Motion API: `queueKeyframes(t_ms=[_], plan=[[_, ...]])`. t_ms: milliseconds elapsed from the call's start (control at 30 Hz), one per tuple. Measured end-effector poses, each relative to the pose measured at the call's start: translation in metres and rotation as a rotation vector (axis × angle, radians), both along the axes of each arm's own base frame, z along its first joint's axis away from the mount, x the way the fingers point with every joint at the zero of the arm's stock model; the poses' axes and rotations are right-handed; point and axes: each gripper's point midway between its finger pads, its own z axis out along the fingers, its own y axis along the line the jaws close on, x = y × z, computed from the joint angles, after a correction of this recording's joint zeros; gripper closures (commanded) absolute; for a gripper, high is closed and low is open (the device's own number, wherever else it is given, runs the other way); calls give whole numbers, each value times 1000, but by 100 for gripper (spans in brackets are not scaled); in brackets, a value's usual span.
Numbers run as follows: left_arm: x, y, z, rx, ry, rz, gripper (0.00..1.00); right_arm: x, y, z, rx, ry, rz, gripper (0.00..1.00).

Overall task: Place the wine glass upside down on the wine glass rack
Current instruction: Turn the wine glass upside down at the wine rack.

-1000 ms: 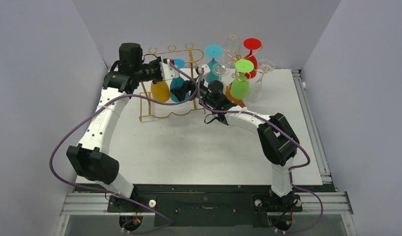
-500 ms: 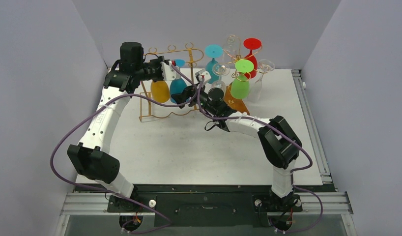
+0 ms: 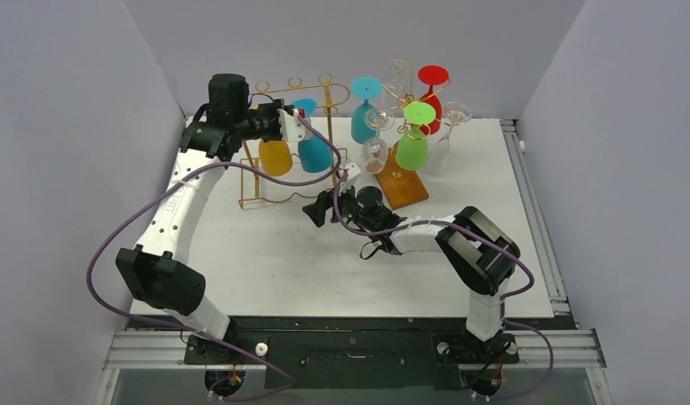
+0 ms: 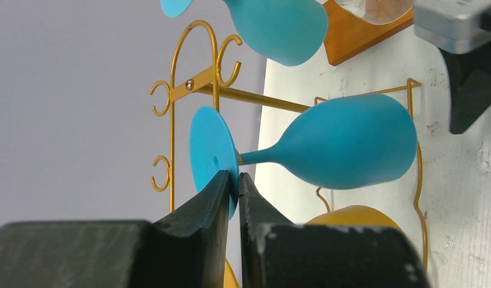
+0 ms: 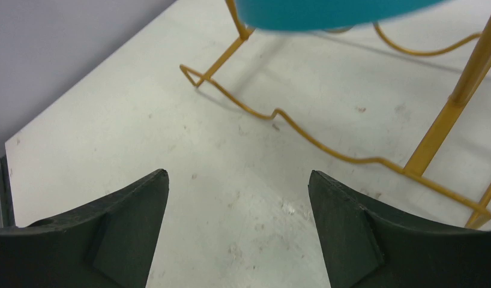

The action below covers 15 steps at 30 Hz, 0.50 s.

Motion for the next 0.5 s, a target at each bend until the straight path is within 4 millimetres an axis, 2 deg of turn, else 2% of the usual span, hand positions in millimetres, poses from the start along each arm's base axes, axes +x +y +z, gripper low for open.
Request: queueKeyframes(t_ms=[100,167,333,500], plan=[[-1,-1,-1,10,-5,-5,93,-17,-2,-21,-42,35,17,19],[-1,-1,-2,15,-9,-6,84,-29,-6,-27,-61,42,28,18],[-7,-2,-9,24,15,-9,53,-48,-12,-10,-52,11,38,18],[-17,-3,-18,36,47,-12,39,-57,-19,2,-38,-13,31,18]])
